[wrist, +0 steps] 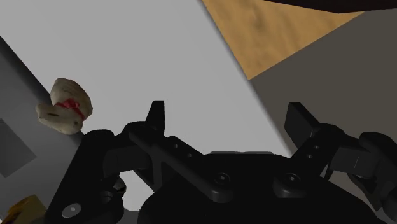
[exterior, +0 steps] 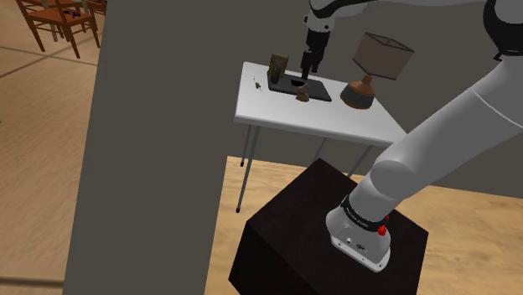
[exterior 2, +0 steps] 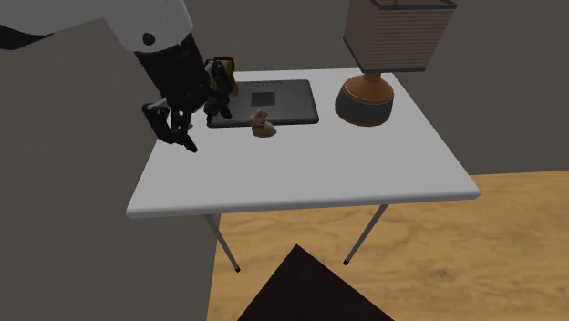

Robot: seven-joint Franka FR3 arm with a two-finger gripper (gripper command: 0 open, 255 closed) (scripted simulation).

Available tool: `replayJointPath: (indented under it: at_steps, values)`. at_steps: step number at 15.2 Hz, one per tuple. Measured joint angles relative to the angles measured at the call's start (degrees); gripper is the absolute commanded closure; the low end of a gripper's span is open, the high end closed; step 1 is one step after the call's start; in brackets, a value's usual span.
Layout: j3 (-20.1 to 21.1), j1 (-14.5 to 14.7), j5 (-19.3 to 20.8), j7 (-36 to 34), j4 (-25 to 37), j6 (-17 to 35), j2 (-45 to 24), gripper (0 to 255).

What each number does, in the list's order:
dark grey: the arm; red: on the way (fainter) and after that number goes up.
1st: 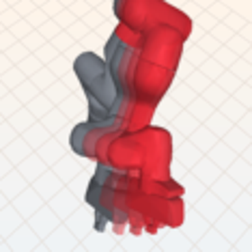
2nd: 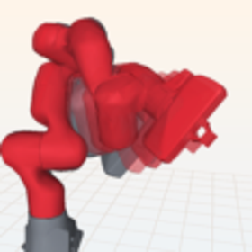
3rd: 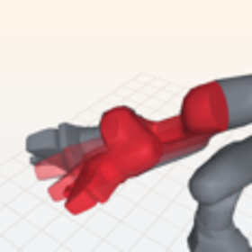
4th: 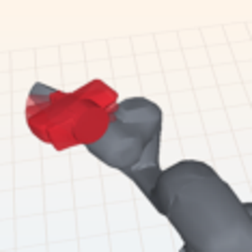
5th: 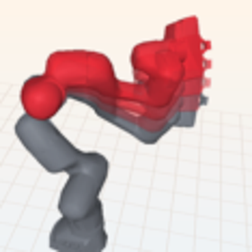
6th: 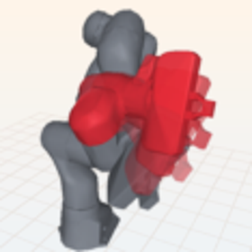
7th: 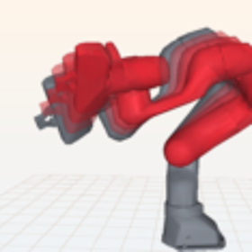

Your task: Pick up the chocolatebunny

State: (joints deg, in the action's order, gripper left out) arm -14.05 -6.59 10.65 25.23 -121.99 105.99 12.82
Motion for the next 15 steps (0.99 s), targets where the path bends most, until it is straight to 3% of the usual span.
replayJointPath:
  at_steps: [7,15]
  values:
    - [-3.55,-2.29,-1.34,6.4,10.13,3.07,-14.58,0]
    - [-5.34,-7.01,-5.09,13.63,27.52,3.03,-33.55,0]
